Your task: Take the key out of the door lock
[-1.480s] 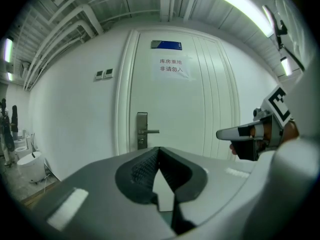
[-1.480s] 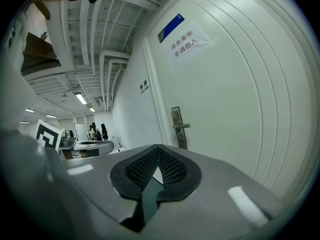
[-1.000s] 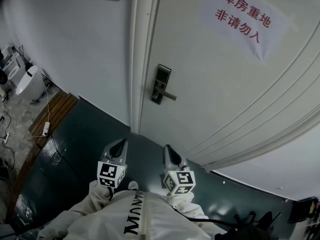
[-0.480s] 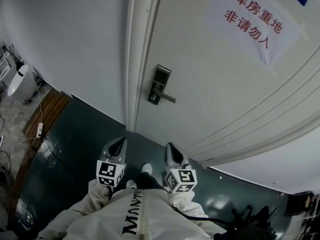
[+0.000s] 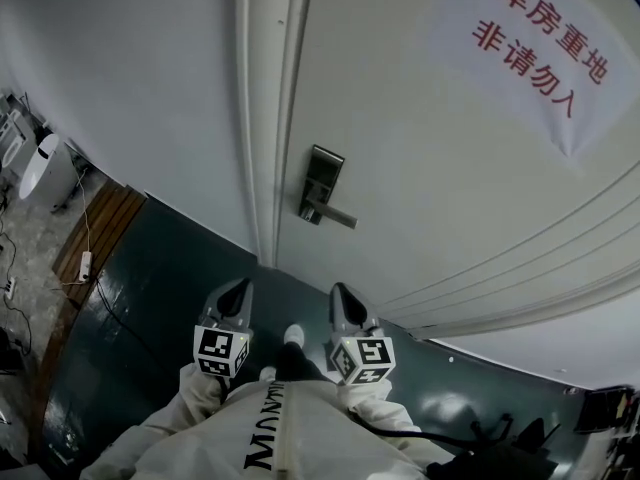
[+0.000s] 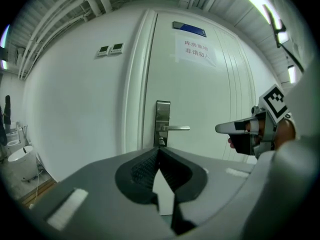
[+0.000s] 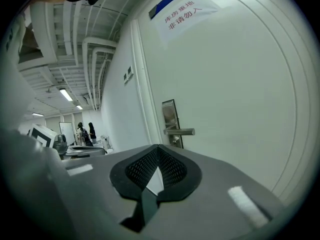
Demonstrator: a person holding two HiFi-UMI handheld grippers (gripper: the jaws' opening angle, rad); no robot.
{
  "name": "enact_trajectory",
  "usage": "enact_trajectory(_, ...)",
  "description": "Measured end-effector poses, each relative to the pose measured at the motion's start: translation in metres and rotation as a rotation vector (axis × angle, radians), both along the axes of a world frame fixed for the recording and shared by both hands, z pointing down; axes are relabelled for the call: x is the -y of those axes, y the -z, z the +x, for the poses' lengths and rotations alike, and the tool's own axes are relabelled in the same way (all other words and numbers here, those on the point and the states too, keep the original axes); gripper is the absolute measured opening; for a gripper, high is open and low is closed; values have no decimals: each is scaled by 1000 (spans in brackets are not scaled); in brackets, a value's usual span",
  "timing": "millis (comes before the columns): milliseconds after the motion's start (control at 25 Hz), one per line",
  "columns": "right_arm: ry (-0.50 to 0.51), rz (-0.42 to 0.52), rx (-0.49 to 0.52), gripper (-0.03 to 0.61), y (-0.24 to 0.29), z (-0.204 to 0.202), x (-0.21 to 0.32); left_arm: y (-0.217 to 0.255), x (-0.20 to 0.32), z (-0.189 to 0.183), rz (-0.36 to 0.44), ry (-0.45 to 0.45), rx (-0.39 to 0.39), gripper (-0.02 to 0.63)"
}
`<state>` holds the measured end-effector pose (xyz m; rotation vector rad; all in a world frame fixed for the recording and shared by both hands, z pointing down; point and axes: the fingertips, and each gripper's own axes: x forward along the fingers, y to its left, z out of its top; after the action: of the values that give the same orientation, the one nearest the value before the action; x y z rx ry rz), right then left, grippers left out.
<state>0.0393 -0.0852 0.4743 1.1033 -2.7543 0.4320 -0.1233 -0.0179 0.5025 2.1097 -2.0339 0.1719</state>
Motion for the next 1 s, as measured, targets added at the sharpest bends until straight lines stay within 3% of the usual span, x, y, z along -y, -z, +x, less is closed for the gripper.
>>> enact_trajectory(560,-12,54,47,0,17,-16,112,13,115,-9,-20,-42,58,0)
enact_trajectory(1000,-32,73,83,0,17,-6,153,17,173,3,-55,-105,112,0)
